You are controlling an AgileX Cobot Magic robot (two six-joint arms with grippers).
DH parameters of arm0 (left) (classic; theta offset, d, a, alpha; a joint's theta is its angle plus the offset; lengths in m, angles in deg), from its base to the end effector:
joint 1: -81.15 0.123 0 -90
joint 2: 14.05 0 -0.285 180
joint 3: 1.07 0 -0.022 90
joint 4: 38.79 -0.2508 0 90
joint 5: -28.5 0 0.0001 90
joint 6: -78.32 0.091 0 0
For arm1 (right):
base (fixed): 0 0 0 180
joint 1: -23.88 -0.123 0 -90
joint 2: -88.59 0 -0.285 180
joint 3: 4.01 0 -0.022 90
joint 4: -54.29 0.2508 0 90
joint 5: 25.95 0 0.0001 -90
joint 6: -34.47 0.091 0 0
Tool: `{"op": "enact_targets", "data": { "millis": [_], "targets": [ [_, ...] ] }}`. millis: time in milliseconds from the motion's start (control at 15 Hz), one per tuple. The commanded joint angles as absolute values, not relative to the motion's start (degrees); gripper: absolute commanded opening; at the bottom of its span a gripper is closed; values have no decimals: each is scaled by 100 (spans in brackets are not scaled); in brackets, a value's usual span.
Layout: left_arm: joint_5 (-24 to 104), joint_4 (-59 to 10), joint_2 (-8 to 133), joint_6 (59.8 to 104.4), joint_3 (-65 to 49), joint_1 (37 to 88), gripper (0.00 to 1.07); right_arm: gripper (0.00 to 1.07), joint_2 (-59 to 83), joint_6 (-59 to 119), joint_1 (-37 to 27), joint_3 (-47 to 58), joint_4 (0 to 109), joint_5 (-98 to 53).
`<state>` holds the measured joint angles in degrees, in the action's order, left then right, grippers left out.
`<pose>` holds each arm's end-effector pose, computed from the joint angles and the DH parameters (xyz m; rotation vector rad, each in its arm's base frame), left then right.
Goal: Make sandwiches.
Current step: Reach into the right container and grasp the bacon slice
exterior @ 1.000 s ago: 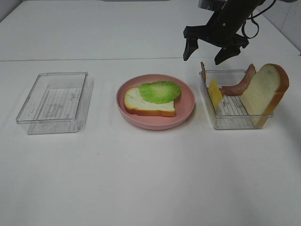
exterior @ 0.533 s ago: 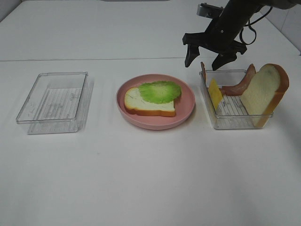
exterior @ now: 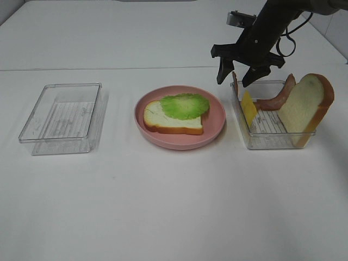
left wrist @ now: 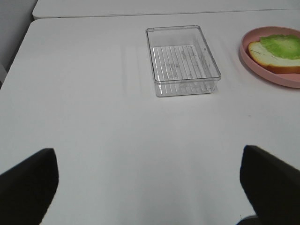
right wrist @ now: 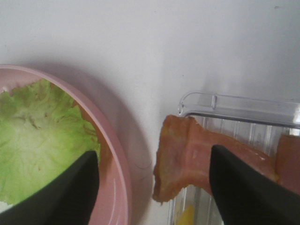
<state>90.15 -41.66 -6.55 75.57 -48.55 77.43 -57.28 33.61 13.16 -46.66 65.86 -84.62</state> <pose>-0.0083 0.0046 0.2813 0.0137 2.0345 -0.0112 0.5018 0.1109 0.1620 -0.1758 2.8226 0.3060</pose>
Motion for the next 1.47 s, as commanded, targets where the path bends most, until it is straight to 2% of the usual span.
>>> {"op": "enact_targets", "data": {
  "millis": [67,600,733,800,1067,1467],
  "targets": [
    [8986,-4148,-775,7568,-4867,7714,98,65,-5740,3316,1316,-4700,6546,-8445],
    [8986,-4160,-775,7568,-4867,7714,98,65,-5740,3316,1316,-4700,6552,-8439],
    [8980,-4166,-775,7568,-4867,7714,98,58,-5740,3316,1316,-4700,6512,-8416],
    [8980,-4166,-775,7568,-4867,7714,98,45,-5740,3316,1316,-4700,6449,-8416],
    [8980,-4171,-775,7568,-4867,7714,98,34,-5740,3316,1316,-4700,6437,-8416],
    [8980,-4171,-775,7568,-4867,7714,98,0,-5740,3316,1316,-4700,6283,-8422]
  ]
}}
